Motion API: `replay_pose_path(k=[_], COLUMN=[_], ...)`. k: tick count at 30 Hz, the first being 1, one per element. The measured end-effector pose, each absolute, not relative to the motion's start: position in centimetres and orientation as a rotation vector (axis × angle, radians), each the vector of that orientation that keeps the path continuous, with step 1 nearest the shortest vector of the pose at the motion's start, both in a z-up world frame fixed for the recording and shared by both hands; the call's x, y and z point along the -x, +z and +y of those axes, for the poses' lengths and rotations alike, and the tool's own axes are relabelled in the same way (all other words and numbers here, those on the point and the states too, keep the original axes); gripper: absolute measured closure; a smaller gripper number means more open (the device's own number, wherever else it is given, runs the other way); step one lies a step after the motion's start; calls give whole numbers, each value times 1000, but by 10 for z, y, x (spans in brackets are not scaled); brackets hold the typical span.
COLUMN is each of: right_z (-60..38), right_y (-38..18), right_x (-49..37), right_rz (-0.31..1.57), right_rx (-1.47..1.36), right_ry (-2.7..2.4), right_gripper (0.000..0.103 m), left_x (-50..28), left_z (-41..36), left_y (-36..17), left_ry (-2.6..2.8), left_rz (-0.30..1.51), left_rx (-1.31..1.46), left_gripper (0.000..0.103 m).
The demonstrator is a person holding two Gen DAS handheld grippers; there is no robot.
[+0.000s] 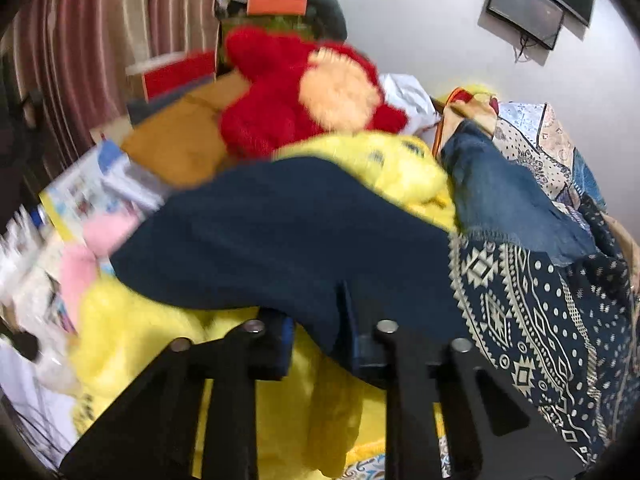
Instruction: Fold large clothes
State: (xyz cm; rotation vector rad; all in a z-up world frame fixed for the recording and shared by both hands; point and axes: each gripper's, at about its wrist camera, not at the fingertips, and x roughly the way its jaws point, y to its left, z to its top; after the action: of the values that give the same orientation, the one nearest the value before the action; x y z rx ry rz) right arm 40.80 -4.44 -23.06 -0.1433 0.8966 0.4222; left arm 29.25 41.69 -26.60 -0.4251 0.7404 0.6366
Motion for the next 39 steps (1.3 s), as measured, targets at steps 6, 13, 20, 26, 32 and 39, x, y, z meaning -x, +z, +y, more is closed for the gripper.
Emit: replay_pose_path(k=[6, 13, 20, 26, 32, 39], right_z=[-52, -79, -127, -172, -206, -214], right_y=[-211, -189, -181, -187, -204, -216], right_x=[-396, -384, -378, -378, -386, -390], right_rz=[865, 826, 831, 849, 899, 931], right_rx=[136, 123, 70, 51, 4, -16], right_ry=[435, 418, 378, 323, 280, 268], right_gripper=[0, 0, 0, 0, 0, 0], left_x=[-308, -346, -391, -424, -442, -444], left_z=[375, 280, 164, 67, 0, -21], left_y=[-202, -129, -105, -139, -197, -254], left_ry=[617, 451, 193, -49, -211, -284], left_rz=[643, 523, 495, 628, 841, 1051], left_rx=[217, 4, -77, -101, -161, -133], left_gripper=[93, 95, 96, 96, 96, 85])
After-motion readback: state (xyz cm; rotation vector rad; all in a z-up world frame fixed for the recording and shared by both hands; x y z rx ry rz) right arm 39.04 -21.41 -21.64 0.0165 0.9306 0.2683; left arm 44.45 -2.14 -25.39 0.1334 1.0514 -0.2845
